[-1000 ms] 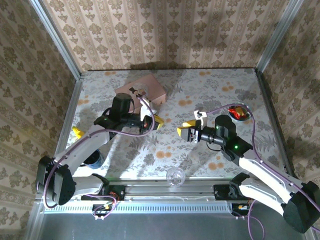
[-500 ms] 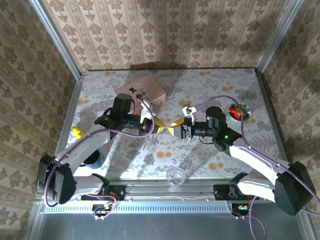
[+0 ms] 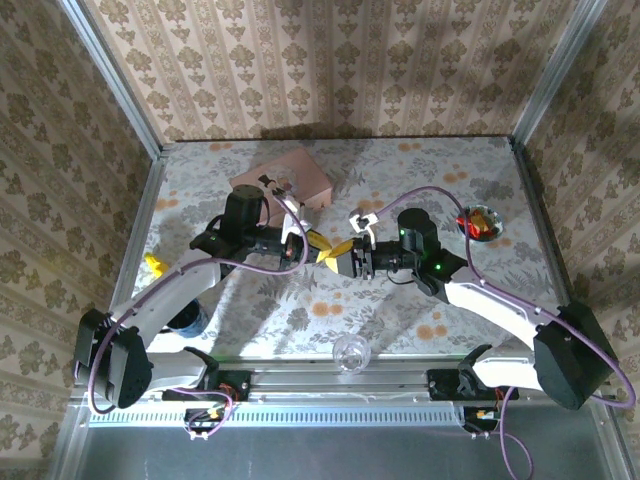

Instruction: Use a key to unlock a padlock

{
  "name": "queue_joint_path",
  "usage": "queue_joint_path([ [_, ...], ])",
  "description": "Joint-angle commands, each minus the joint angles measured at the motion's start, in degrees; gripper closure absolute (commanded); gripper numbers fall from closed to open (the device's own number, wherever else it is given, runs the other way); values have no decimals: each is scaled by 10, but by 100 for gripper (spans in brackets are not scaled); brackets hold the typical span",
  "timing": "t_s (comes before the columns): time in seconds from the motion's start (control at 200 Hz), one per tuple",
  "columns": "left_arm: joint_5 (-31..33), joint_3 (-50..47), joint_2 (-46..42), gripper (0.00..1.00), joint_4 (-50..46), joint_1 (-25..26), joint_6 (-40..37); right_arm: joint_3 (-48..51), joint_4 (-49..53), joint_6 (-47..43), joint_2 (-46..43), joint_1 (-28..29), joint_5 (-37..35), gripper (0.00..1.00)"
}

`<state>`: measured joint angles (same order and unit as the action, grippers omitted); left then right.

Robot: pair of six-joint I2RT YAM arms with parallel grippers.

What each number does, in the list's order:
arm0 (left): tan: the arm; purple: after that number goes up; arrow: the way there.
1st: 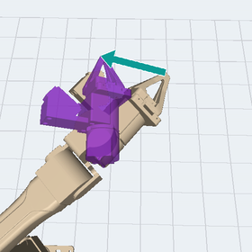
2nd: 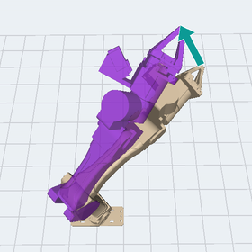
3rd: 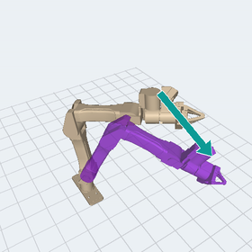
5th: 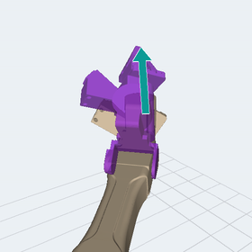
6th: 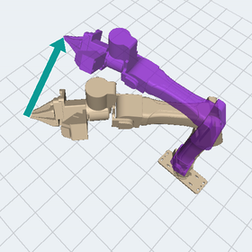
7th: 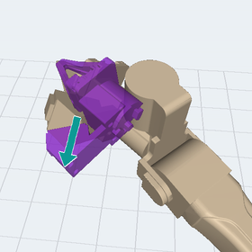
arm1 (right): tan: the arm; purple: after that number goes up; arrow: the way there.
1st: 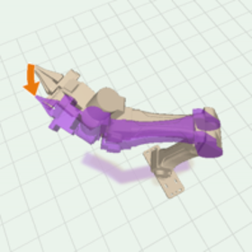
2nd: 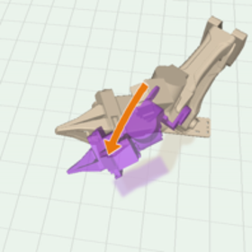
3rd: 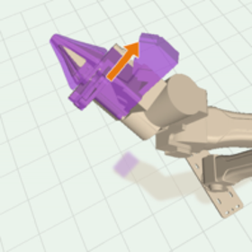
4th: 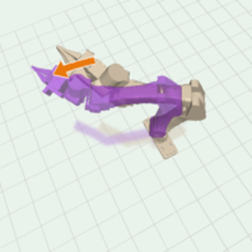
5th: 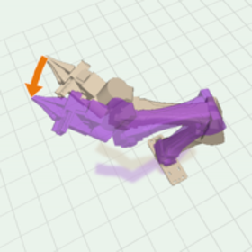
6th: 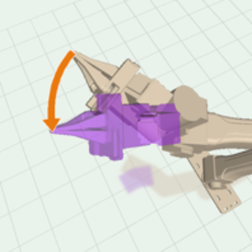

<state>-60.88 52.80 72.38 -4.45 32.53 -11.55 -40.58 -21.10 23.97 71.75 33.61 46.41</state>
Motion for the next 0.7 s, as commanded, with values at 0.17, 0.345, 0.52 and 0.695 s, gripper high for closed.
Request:
queue_joint_path([
  [0.17, -13, -8, -11, 100, 17, 1, 13, -12, -17, -7, -5, 4, -4, 82],
  [0.345, -14, -9, -14, 100, 17, 1, 14, -4, -11, -16, -21, 4, -24, 91],
  [0.52, -7, -14, -15, 100, 33, -1, 29, 0, 1, -22, -30, 4, -34, 100],
  [0.695, 17, -28, -16, 42, 118, -16, 129, 3, 17, -27, -37, 4, -47, 100],
])
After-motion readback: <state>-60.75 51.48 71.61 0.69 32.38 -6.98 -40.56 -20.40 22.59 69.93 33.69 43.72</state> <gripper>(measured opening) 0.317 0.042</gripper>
